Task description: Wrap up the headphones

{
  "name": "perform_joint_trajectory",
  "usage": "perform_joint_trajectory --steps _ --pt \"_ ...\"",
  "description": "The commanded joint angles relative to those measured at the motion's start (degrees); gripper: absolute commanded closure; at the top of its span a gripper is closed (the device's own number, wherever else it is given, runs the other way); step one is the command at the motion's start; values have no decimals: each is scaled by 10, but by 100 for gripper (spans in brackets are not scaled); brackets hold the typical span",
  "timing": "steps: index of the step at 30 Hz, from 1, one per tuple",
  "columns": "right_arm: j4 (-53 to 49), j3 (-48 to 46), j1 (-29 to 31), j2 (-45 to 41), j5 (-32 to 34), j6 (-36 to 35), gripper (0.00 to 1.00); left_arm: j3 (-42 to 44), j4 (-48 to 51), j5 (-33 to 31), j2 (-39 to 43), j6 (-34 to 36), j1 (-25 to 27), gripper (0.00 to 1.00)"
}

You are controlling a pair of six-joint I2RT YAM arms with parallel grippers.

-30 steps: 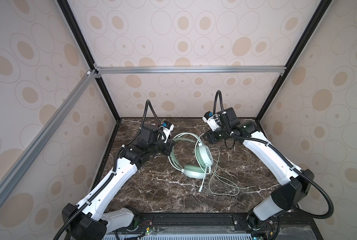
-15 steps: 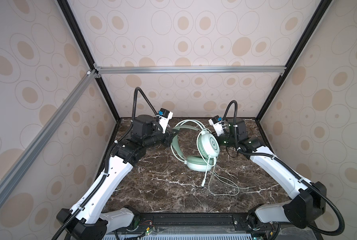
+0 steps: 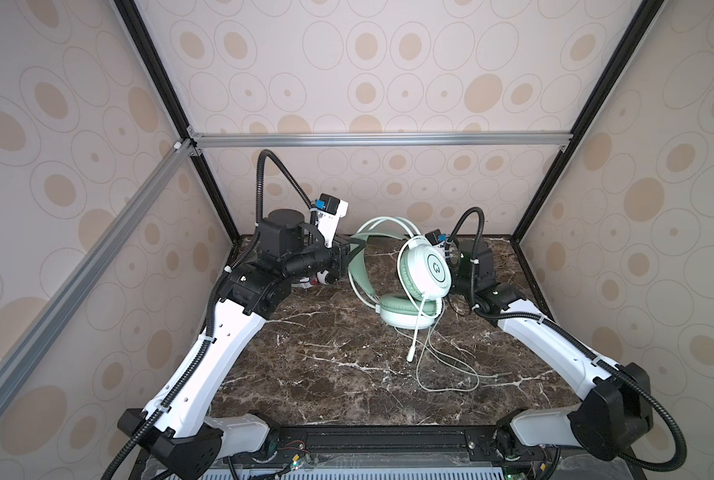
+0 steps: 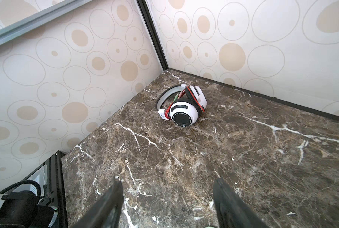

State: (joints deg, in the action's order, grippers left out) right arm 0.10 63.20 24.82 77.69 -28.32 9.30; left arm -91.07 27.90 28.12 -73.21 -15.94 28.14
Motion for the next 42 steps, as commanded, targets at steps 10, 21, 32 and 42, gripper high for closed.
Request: perform_joint_trajectory --steps 10,21,32,42 --pt "69 -66 -6 -2 2 37 48 -24 -115 -26 13 -98 3 100" --pt "122 -110 -6 26 4 83 60 -3 -144 -61 18 -127 4 100" --pt "176 -160 -6 44 1 128 93 20 -164 -133 18 -172 3 100" --pt "73 -165 17 4 85 80 100 15 -123 -264 -28 -297 0 100"
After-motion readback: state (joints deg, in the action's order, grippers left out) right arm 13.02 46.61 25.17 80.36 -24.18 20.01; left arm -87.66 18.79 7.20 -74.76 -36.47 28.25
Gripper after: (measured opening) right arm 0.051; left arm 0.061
